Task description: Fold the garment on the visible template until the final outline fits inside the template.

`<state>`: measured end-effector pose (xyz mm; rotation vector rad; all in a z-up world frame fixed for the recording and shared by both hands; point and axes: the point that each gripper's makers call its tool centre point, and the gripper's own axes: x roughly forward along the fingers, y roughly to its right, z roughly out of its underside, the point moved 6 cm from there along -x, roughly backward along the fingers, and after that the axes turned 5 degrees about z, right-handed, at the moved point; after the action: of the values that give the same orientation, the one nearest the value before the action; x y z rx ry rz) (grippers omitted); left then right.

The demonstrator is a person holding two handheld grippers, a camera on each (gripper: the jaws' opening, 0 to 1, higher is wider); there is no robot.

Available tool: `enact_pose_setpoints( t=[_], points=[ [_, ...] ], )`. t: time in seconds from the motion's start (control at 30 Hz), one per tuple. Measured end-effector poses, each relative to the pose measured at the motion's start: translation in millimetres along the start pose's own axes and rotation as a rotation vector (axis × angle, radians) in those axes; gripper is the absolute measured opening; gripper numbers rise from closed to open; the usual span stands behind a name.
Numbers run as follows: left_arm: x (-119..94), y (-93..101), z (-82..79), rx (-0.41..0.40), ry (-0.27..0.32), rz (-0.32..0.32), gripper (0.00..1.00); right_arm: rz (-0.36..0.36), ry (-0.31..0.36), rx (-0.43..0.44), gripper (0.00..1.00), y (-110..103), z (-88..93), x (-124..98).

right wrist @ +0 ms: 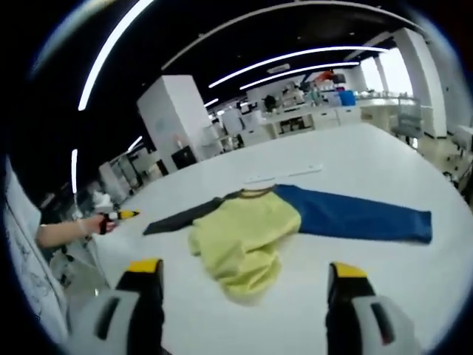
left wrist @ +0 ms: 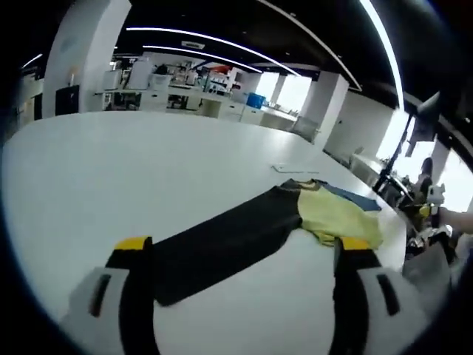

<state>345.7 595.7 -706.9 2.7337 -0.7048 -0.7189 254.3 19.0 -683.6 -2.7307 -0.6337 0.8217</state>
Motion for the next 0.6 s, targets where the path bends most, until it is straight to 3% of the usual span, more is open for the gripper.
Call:
enact_pose_setpoints(
  t=[0.13, 0.37, 0.47, 0.6],
  points=[
    [-1.9, 49.3, -3.9, 0.027, 0.017, 0.065, 0.99, -0.032, 0.022, 0.026, 0.91, 3.1, 2.0, -1.3],
    [3.5, 118.0, -0.5, 0.044, 0.051, 0.114, 0.99, -0.108, 0.033, 0.044, 0.88, 2.1, 10.5, -4.0],
    [6.3, 138.6, 1.8, 0.021, 0.074, 0.132, 0.99, -0.126, 0.033, 0.053, 0.86, 11.0, 16.3, -2.1],
    [14.6, 160.2, 9.9, 0.044, 0.049, 0.132, 0.99, -0.164, 0.036, 0.072, 0.84, 16.3, 18.8, -1.3]
  ],
)
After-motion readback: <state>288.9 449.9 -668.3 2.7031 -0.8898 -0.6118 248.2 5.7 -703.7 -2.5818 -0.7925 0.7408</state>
